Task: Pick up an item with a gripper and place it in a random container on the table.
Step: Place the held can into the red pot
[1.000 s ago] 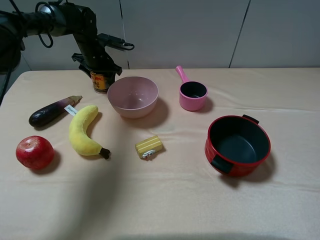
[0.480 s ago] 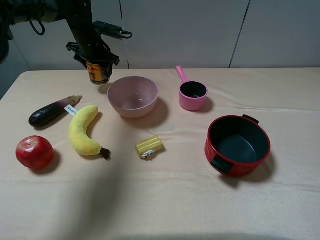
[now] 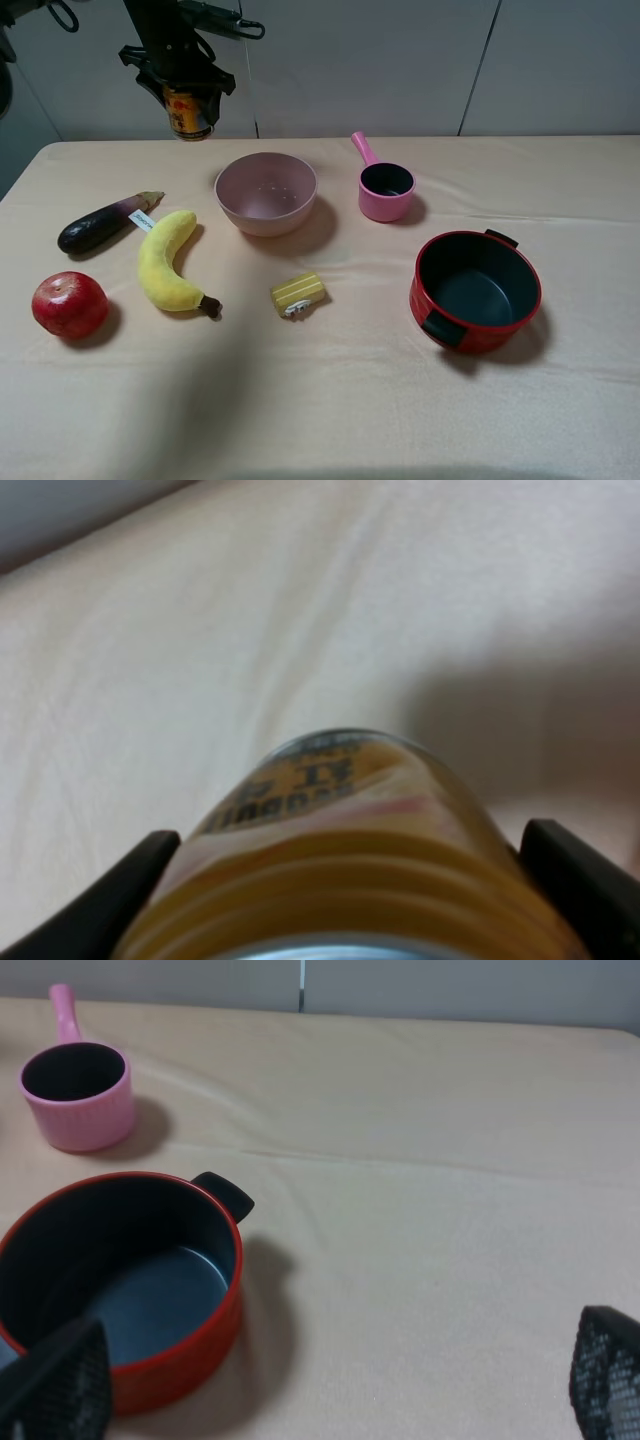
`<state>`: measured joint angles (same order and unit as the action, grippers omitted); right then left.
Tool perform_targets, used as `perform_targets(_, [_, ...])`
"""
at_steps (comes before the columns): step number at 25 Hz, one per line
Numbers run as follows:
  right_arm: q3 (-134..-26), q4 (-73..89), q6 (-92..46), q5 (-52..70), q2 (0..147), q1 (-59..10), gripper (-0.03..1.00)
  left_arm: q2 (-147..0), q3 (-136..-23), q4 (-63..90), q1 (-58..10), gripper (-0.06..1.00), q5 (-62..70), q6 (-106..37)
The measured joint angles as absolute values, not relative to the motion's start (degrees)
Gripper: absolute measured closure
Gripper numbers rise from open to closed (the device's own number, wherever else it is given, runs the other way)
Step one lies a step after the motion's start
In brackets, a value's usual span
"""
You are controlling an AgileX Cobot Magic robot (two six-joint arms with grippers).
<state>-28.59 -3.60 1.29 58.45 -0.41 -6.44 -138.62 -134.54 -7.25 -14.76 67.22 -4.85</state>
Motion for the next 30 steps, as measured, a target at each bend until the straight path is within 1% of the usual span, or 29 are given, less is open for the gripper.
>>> perform_targets(9, [-28.6,-3.6,1.3,58.5,-0.4,-6.4,0.27,-138.6,-137.6,-3.6,-17.4,0.27,67.4,-5.7])
perform_targets(30, [-28.6,-3.6,1.3,58.5,-0.4,-6.4,0.27,-138.6,-137.6,-3.1,-32.3,0.27,67.2,-5.8])
